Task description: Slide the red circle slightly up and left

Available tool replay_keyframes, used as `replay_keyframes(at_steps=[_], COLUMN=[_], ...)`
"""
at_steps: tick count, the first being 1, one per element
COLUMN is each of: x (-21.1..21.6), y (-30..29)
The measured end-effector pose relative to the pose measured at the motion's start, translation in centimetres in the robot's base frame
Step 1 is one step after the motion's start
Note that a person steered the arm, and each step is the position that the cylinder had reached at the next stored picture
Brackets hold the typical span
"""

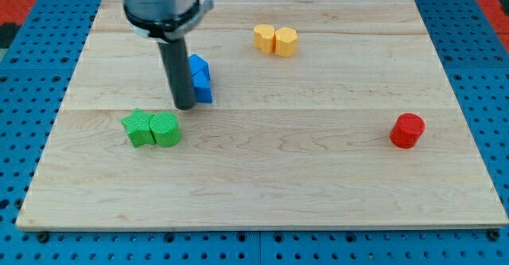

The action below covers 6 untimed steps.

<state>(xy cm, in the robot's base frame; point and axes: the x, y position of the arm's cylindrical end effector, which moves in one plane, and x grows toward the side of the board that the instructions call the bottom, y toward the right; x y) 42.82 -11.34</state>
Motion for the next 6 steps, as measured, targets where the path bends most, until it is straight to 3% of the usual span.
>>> replay_keyframes(at_steps=[1, 2, 3, 4, 5, 6], x=[-2.1, 0.4, 4.8, 6.1, 5.5, 8.8], y=[0.2, 0.5, 7.8, 15.3, 16.6, 23.0])
